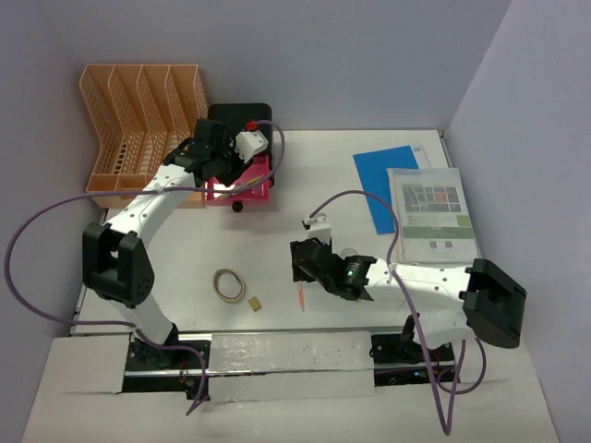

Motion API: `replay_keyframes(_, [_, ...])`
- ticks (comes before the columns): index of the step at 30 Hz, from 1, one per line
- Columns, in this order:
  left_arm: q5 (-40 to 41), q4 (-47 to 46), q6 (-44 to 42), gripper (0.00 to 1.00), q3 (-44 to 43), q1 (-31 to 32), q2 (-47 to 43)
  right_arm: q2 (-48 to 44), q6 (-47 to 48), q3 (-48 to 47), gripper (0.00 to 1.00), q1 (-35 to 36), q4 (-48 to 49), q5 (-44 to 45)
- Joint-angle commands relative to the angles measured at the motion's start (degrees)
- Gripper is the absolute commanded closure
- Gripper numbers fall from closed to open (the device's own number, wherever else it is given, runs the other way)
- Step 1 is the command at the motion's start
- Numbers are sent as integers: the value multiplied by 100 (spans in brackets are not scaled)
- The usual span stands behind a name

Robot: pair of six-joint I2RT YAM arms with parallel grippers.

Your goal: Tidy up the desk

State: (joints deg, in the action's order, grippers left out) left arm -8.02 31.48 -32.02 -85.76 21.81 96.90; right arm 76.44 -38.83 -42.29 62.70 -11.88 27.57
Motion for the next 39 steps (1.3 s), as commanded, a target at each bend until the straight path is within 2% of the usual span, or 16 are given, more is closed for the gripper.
replay_keyframes(1, [-278,325,425,58,-363,51,-804,927,-529,-730,38,50,-1045,-76])
replay_keyframes(6, [-38,617,680,58,-409,40,-1194,1980,-749,-1472,38,29,-1844,88])
replay_keyframes(10, [510,210,684,52,625,-46,-1918,2513,-749,-1612,42,-43,-1851,-241])
replay_keyframes(11, [548,96,671,51,813,-87,-2073,2575,-746,-1627,46,-56,-1840,-304])
replay_keyframes(12, [650,-16,671,51,981,-153,-2264,2641,-736,-1631,55,-56,-1805,-374])
replay_keyframes(13, [593,-28,677,51,1133,-276,-2360,2704,-718,-1616,70,-56,-1719,-465])
replay_keyframes(16, [22,70,768,51,1412,-887,-2612,2702,-676,-1550,91,-69,-1634,-647])
replay_keyframes(17, [-311,82,859,51,1582,-1305,-2764,2629,-658,-1508,98,-105,-1634,-647])
replay_keyframes(20, [-908,76,894,51,2036,-1762,-3018,2409,-507,-1490,100,-177,-1576,-647])
replay_keyframes(25, [-890,-85,932,51,2725,-1906,-3495,1853,439,-1915,100,-294,-1669,-146])
replay_keyframes(27, [-986,-150,1045,51,3063,-1987,-3720,1428,1025,-2269,100,-302,-1615,385])
replay_keyframes(30, [-943,-158,1163,51,3304,-1989,-4093,822,2562,-2791,100,-302,-818,734])
replay_keyframes(32, [-744,-136,1237,51,3481,-2026,-4284,688,4207,-3013,100,-309,549,643])
replay_keyframes(33, [-727,-91,1242,51,3495,-2032,-4307,686,4364,-3031,100,-311,1016,619])
replay_keyframes(36, [-680,11,1344,53,3647,-2163,-4244,1079,6445,-3344,100,-343,2625,-310])
replay_keyframes(39, [-613,-69,1429,54,3782,-2164,-4197,1689,7984,-3917,100,-355,2985,-1330])
